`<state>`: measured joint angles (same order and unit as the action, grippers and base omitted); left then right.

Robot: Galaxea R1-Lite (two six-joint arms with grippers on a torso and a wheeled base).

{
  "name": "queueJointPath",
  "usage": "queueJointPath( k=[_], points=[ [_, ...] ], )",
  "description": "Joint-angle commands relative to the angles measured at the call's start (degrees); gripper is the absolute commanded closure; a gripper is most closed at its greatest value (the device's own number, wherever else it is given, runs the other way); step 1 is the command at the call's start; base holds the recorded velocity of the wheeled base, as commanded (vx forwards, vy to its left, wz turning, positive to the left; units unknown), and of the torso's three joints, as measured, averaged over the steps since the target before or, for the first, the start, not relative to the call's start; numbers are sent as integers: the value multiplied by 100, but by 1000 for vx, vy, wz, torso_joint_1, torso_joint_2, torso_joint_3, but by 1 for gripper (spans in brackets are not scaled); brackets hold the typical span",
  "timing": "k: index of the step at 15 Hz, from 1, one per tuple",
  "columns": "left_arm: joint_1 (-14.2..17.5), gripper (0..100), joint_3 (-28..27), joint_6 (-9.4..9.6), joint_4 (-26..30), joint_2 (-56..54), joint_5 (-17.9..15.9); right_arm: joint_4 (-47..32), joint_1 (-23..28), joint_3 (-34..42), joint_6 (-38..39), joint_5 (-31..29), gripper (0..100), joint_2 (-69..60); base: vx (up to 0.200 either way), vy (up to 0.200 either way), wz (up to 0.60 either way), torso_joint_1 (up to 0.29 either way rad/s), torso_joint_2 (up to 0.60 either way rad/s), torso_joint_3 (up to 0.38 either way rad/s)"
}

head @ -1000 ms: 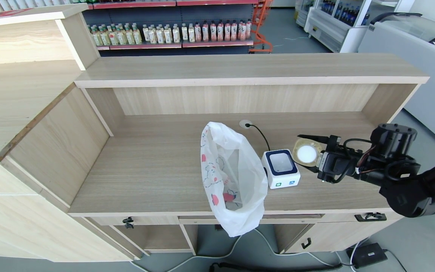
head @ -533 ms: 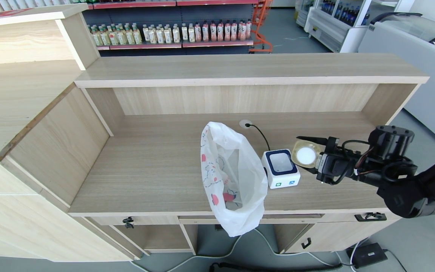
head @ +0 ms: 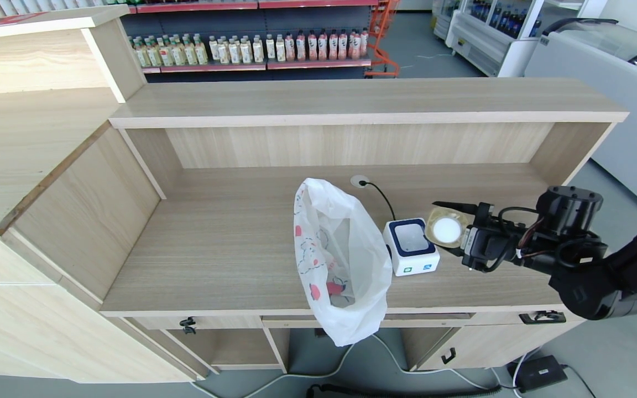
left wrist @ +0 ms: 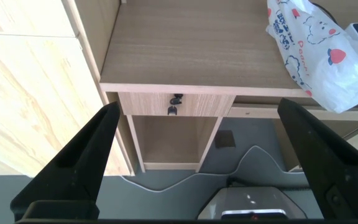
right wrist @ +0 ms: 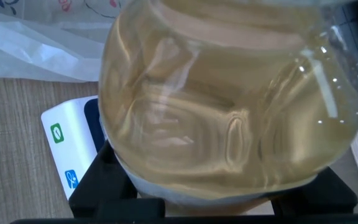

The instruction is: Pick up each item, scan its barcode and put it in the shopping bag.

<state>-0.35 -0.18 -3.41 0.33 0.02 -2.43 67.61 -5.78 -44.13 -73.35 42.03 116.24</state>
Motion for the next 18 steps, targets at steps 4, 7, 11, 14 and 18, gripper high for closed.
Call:
queueJointPath(
  k=[4, 7, 11, 14, 18],
  points=[
    [0, 0, 1, 7, 2, -2, 5, 103, 24, -8, 40, 7, 100, 48, 0, 0, 0, 0, 0, 0],
    [0, 0, 1, 7, 2, -2, 5, 543, -37, -34, 1086, -169, 100, -136, 0, 0, 0, 0, 0, 0],
    [0, 0, 1, 7, -7, -2, 5, 1140, -609, -52, 3872, -2164, 100, -1156, 0, 0, 0, 0, 0, 0],
    [0, 0, 1, -45, 11, -2, 5, 297, -837, 80, 4681, -3737, 100, -2035, 0, 0, 0, 0, 0, 0],
    [0, 0, 1, -45, 2, -2, 5, -486, -943, 739, 5542, -4898, 100, -2887, 0, 0, 0, 0, 0, 0]
  ],
)
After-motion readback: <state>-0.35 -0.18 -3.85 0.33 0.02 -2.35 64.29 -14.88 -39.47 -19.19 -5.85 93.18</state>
